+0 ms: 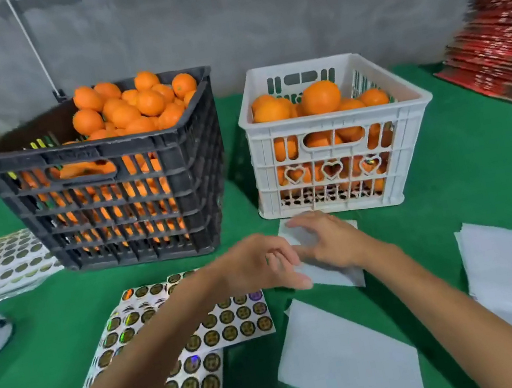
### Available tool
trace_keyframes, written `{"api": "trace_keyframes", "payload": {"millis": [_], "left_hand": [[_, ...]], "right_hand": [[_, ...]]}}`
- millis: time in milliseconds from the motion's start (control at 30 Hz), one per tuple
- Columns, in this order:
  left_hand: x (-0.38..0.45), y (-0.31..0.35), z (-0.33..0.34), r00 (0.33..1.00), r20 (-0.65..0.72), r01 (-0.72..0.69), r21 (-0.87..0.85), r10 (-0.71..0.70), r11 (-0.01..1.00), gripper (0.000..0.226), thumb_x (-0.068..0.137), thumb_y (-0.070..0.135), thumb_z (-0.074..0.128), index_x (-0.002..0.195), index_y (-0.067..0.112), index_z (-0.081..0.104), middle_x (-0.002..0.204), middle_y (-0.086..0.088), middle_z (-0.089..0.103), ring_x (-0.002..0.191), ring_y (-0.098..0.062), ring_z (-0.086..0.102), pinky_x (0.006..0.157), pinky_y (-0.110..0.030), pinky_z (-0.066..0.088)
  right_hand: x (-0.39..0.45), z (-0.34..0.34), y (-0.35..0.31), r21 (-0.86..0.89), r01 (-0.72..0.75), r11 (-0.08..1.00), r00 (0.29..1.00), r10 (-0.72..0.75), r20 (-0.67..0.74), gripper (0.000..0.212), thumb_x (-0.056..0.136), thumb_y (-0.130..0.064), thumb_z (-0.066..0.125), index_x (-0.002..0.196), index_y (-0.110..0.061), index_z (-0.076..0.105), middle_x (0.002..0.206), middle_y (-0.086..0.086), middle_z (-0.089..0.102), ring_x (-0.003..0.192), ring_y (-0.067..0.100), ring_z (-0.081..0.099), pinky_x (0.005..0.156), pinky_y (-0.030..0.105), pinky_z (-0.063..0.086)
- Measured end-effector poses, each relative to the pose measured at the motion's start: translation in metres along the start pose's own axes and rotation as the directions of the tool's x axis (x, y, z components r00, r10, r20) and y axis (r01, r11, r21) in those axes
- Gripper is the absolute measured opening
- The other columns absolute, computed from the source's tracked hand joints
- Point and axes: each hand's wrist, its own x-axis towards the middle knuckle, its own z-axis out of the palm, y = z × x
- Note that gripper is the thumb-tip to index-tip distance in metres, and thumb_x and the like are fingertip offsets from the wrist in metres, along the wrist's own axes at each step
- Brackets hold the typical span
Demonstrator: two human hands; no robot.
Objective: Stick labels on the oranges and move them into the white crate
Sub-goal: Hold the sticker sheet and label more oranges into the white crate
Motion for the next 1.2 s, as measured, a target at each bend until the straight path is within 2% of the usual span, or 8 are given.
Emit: {"api": "trace_keyframes", "payload": {"millis": [133,267,400,533,733,867,967,1200], "left_hand": [[-0.004,-0.001,0.023,0.987,0.132,0.057,0.205,-0.086,0.977,0.063,0.052,0.082,0.084,0.099,0.043,0.068,0.094,0.029,0.068,0.074,0.009,0.059,0.06,-0.012,0.04],[-0.004,0.002,0.033,0.974,0.174,0.091,0.289,-0.146,0.953,0.054,0.057,0.08,0.081,0.093,0.043,0.067,0.092,0.027,0.066,0.08,0.008,0.06,0.067,-0.022,0.044],[-0.005,0.001,0.031,0.98,0.175,0.081,0.09,-0.096,0.993,0.026,0.081,0.052,0.082,0.081,0.028,0.07,0.065,0.024,0.06,0.055,0.004,0.049,0.051,-0.01,0.035],[-0.007,-0.01,0.004,0.986,-0.092,0.135,-0.019,-0.136,0.991,0.013,0.092,0.037,0.076,0.094,0.025,0.071,0.074,0.006,0.065,0.056,-0.005,0.054,0.052,-0.02,0.04],[0.014,-0.01,-0.008,0.9,-0.384,0.086,-0.307,-0.206,0.948,0.016,0.104,0.012,0.058,0.111,0.01,0.073,0.097,-0.013,0.072,0.064,-0.013,0.07,0.055,-0.033,0.059],[0.044,0.016,0.001,0.898,-0.266,0.051,-0.728,-0.35,0.684,0.033,0.109,0.033,0.048,0.106,0.019,0.078,0.109,-0.012,0.078,0.092,-0.02,0.077,0.077,-0.042,0.064],[0.065,0.031,0.011,0.906,-0.182,0.079,-0.815,-0.382,0.574,0.046,0.107,0.052,0.045,0.124,0.018,0.07,0.114,-0.007,0.078,0.103,-0.026,0.076,0.091,-0.045,0.061],[0.1,0.078,0.059,0.97,-0.113,0.07,-0.721,-0.216,0.689,0.025,0.106,0.007,0.053,0.125,-0.005,0.066,0.121,-0.025,0.072,0.111,-0.035,0.071,0.1,-0.048,0.056]], "right_hand": [[-0.009,0.022,0.016,0.052,-0.044,0.998,0.997,0.04,0.069,0.09,0.085,-0.066,0.064,0.156,-0.015,0.041,0.163,0.0,0.036,0.15,0.017,0.031,0.125,0.037,0.024],[-0.013,0.026,0.019,0.062,-0.005,0.998,0.999,0.008,-0.041,0.063,0.094,-0.056,0.063,0.146,-0.021,0.057,0.151,-0.005,0.054,0.14,0.013,0.045,0.116,0.038,0.038],[-0.015,0.02,0.02,0.323,0.02,0.946,0.975,0.053,-0.216,0.023,0.1,-0.041,0.065,0.105,-0.024,0.079,0.1,-0.011,0.075,0.091,0.009,0.065,0.083,0.036,0.052],[-0.019,-0.018,0.018,0.493,0.129,0.861,0.914,0.089,-0.396,0.04,0.102,-0.049,0.059,0.069,-0.026,0.06,0.06,-0.009,0.043,0.057,0.009,0.037,0.057,0.024,0.03],[-0.022,-0.045,-0.004,0.363,0.224,0.905,0.915,-0.067,-0.397,0.024,0.102,-0.042,0.061,0.119,-0.031,0.074,0.116,-0.013,0.073,0.105,0.004,0.065,0.092,0.016,0.045],[-0.029,-0.041,-0.008,0.033,0.112,0.993,0.95,-0.097,-0.298,0.044,0.097,-0.053,0.062,0.132,-0.028,0.068,0.144,-0.017,0.057,0.134,0.003,0.047,0.116,0.027,0.031],[-0.041,-0.047,-0.003,0.02,0.058,0.998,0.953,-0.049,-0.298,0.037,0.1,-0.048,0.06,0.128,-0.027,0.071,0.143,-0.016,0.058,0.132,0.004,0.048,0.115,0.028,0.033],[-0.075,-0.084,0.009,-0.014,-0.019,1.0,0.828,0.008,-0.56,0.019,0.1,-0.017,0.058,0.103,-0.014,0.077,0.11,-0.005,0.072,0.104,0.014,0.059,0.099,0.039,0.044]]}}
